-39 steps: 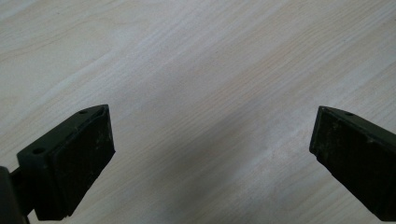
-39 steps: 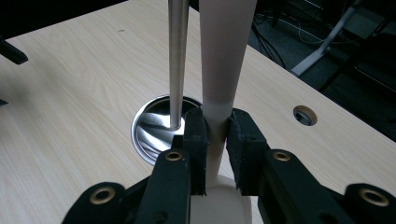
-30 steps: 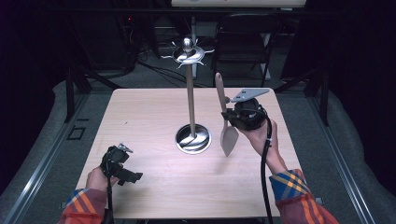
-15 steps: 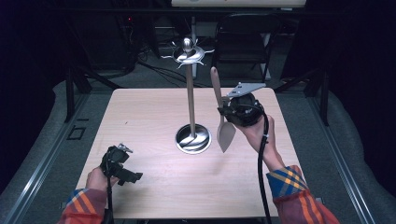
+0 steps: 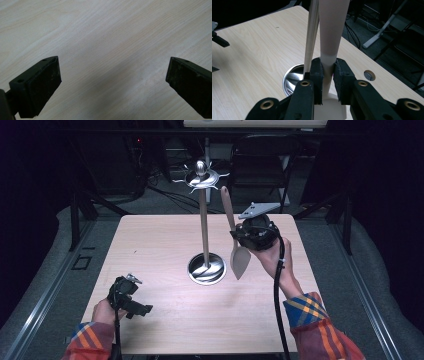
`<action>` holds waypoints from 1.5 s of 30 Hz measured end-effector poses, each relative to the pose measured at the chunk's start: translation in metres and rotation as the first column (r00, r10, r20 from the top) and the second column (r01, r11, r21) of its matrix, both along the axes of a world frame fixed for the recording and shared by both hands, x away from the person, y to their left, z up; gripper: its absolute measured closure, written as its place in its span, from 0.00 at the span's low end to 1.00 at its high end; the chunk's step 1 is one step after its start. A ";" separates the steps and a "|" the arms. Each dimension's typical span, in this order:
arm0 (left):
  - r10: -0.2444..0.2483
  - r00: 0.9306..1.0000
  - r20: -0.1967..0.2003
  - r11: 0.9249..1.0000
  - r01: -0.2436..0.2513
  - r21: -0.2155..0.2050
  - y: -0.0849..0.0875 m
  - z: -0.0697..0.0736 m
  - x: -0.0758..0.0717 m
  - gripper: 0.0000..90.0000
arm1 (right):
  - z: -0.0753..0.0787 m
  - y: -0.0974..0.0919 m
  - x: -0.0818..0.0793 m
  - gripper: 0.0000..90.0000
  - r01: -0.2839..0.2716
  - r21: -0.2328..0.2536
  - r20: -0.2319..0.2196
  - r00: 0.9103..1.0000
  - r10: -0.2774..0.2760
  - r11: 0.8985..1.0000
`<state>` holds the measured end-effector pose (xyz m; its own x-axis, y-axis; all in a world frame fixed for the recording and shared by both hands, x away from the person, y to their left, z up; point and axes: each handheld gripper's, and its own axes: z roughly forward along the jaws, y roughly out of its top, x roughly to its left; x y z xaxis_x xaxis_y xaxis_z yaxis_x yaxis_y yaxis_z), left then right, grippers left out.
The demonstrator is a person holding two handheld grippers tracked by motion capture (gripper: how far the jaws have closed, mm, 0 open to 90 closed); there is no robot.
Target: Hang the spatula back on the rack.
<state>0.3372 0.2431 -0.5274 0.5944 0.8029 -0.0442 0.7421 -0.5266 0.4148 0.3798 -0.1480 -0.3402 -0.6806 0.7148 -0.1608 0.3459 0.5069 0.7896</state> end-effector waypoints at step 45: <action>-0.005 1.000 -0.008 1.000 0.005 0.004 0.000 0.000 0.000 0.00 | -0.001 0.019 0.019 0.87 0.018 -0.049 -0.029 0.999 -0.019 0.999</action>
<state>0.3375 0.2426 -0.5276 0.5984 0.7999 -0.0457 0.7425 -0.5322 0.4068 0.3984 -0.1286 -0.3408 -0.6720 0.7194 -0.1756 0.3782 0.5374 0.7538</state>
